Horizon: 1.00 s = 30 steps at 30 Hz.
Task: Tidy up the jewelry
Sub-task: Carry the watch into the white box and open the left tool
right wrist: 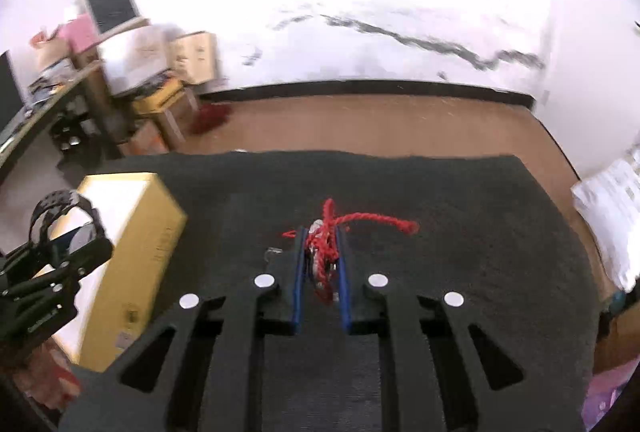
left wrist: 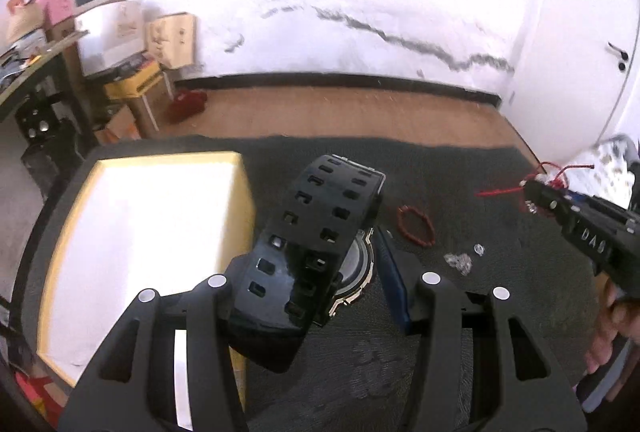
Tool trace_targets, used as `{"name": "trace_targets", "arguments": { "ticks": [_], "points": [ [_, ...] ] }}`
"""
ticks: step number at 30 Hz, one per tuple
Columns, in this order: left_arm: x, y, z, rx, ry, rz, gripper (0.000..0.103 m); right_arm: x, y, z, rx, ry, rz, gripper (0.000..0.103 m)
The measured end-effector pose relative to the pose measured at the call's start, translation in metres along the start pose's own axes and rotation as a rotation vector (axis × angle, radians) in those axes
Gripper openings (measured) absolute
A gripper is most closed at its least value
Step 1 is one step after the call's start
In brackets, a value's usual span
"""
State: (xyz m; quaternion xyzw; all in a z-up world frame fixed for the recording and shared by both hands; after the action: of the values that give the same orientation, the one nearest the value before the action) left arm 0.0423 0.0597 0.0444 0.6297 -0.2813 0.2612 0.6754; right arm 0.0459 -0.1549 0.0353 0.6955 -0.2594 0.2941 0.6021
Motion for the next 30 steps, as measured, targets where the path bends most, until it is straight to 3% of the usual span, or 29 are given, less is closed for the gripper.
{"name": "trace_targets", "arguments": {
  "ticks": [7, 16, 22, 30],
  "points": [
    [-0.006, 0.035, -0.074, 0.088, 0.093, 0.033, 0.05, 0.018, 0.019, -0.118, 0.15, 0.136, 0.03, 0.014],
    [-0.034, 0.023, -0.172, 0.231, 0.222, -0.023, 0.05, 0.019, 0.007, -0.261, 0.302, 0.301, 0.006, 0.014],
    [-0.058, -0.009, -0.218, 0.252, 0.298, -0.122, 0.05, 0.004, -0.023, -0.305, 0.34, 0.342, -0.038, 0.014],
    [-0.071, -0.034, -0.227, 0.26, 0.291, -0.18, 0.05, -0.02, -0.059, -0.3, 0.331, 0.336, -0.103, 0.014]
  ]
}}
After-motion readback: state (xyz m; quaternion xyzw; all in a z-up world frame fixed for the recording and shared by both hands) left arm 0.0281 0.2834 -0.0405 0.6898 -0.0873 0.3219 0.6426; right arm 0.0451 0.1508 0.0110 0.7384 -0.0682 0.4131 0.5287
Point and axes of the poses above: each gripper's, at about its wrist camera, not at the fingertips, and y roughly against the way its jaws point, z to its right, x to its top, the point moved 1 cm from there along -y, roughly the way its jaws point, and after that the axes turned 2 degrees about -x, right-handed, at the moved point
